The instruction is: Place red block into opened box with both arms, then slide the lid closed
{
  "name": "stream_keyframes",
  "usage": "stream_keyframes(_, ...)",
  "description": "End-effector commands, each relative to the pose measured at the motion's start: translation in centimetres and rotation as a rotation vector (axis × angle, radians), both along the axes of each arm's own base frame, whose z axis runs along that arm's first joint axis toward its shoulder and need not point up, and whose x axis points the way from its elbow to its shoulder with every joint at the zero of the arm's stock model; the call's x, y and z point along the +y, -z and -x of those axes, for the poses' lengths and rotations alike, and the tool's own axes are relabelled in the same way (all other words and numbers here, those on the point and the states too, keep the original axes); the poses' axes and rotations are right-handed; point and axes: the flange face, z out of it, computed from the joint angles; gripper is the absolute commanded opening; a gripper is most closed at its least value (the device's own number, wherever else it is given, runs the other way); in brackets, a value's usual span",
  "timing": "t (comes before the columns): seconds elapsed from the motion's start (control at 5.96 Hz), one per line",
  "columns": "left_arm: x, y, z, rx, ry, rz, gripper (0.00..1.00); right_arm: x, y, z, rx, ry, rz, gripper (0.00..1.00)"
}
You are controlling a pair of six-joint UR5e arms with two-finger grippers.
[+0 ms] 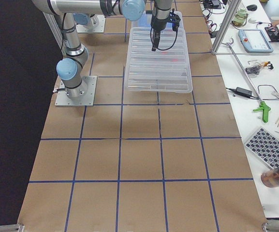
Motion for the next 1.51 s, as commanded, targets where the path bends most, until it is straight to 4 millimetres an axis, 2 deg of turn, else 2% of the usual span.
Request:
stream_keyframes(0.0,1.1,-1.7,-0.2,-0.038,-0.157,0.029,0.98,-0.2,1.8,9.6,0.058,0.002,-0.058,1.0)
stream_keyframes(0.17,1.3,-3.9,-0.4,-0.053,-0.336,0.086,0.98,-0.9,3.4,14.2,0.082,0.002,-0.057,1.0)
stream_keyframes(0.34,0.6,-5.1,-0.2,-0.05,-0.601,0.18,0.98,-1.6,5.4,18.0,0.124,-0.015,-0.074,1.0)
stream_keyframes(0.5,0.5,-5.6,-0.3,-0.055,-0.749,0.226,0.98,-1.4,7.6,20.5,0.127,-0.01,-0.078,1.0)
stream_keyframes(0.67,0.6,-5.6,-0.8,-0.095,-0.855,0.24,0.98,-0.4,10.3,22.1,0.127,0.008,-0.077,1.0)
stream_keyframes(0.84,1.1,-6.5,-1.9,-0.116,-0.982,0.251,0.98,0.6,13.2,22.9,0.124,0.024,-0.076,1.0)
stream_keyframes(1.01,1.5,-6.5,-3.0,-0.133,-1.134,0.234,0.98,1.3,14.6,22.8,0.126,0.035,-0.074,1.0)
stream_keyframes(1.18,2.5,-6.7,-3.3,-0.136,-1.202,0.223,0.98,1.7,15.9,22.4,0.107,0.047,-0.092,1.0)
stream_keyframes(1.34,3.7,-5.3,-3.3,-0.146,-1.256,0.202,0.98,2.2,16.4,22.0,0.097,0.072,-0.103,1.0)
